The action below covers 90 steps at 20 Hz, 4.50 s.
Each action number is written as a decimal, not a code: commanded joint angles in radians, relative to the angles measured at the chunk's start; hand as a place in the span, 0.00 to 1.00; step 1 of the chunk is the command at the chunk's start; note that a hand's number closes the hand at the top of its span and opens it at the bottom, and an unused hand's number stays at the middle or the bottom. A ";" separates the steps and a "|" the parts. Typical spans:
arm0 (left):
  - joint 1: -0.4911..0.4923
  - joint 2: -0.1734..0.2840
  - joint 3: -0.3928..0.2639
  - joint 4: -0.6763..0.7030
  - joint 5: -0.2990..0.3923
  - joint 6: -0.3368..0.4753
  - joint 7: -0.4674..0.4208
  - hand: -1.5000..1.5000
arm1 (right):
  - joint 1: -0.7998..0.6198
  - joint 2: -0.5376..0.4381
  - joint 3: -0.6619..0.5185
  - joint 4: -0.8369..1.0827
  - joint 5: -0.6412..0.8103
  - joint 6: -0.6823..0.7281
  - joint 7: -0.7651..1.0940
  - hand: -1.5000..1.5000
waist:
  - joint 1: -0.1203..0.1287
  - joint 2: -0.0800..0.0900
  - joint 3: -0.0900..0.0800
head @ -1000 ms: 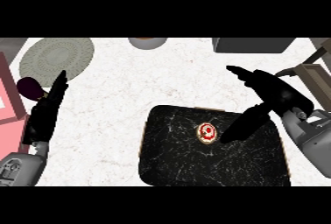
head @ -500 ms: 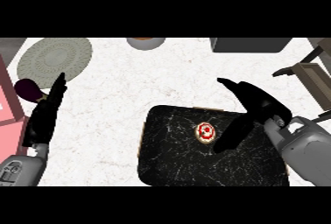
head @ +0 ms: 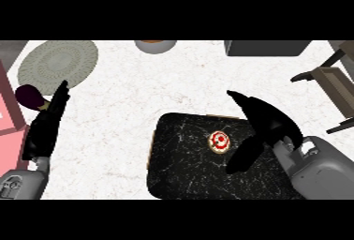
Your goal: Pick the cupcake from the tray and place it in the tiered basket
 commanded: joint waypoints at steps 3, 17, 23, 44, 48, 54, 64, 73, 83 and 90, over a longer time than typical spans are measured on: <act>-0.023 -0.001 0.017 0.017 -0.012 -0.029 0.003 0.50 | -0.052 0.100 0.019 0.112 0.098 0.027 0.100 0.00 | 0.009 0.004 0.000; -0.044 -0.014 0.039 -0.050 -0.028 -0.054 0.088 0.50 | 0.051 0.152 0.032 0.059 0.144 0.025 0.179 0.00 | -0.001 0.001 0.000; 0.003 -0.042 0.047 -0.039 -0.052 -0.055 0.044 0.50 | 0.072 0.174 -0.014 0.125 0.150 0.090 0.103 0.00 | 0.002 0.002 0.000; -0.052 -0.106 0.084 0.006 -0.116 -0.060 0.052 0.50 | 0.128 0.286 0.032 0.224 0.285 0.231 -0.090 1.00 | -0.005 0.001 0.001; -0.020 -0.105 0.093 -0.036 -0.128 -0.077 0.051 0.50 | 0.108 0.369 -0.093 0.285 0.272 0.195 -0.091 1.00 | 0.001 0.002 0.001; 0.033 -0.066 0.125 -0.086 -0.104 -0.135 0.035 0.50 | 0.146 0.358 -0.172 0.172 0.342 0.095 -0.103 1.00 | 0.002 0.001 0.001; 0.058 -0.058 0.164 -0.053 -0.087 -0.128 0.014 0.50 | 0.104 0.097 -0.403 -0.615 0.121 0.213 -0.018 1.00 | -0.042 -0.015 -0.001; 0.043 -0.104 0.121 -0.087 -0.129 -0.096 0.046 0.50 | -0.153 -0.161 -0.868 -0.537 -0.135 0.251 -0.015 1.00 | -0.015 -0.006 0.000; 0.051 -0.105 0.115 -0.089 -0.130 -0.123 0.027 0.50 | -0.355 -0.494 -0.929 -0.082 -0.292 0.420 -0.169 1.00 | 0.011 0.000 -0.001; -0.045 -0.100 0.133 -0.044 -0.138 -0.140 0.062 0.50 | -0.377 -0.487 -0.852 0.072 -0.126 0.458 -0.427 1.00 | 0.012 0.005 0.000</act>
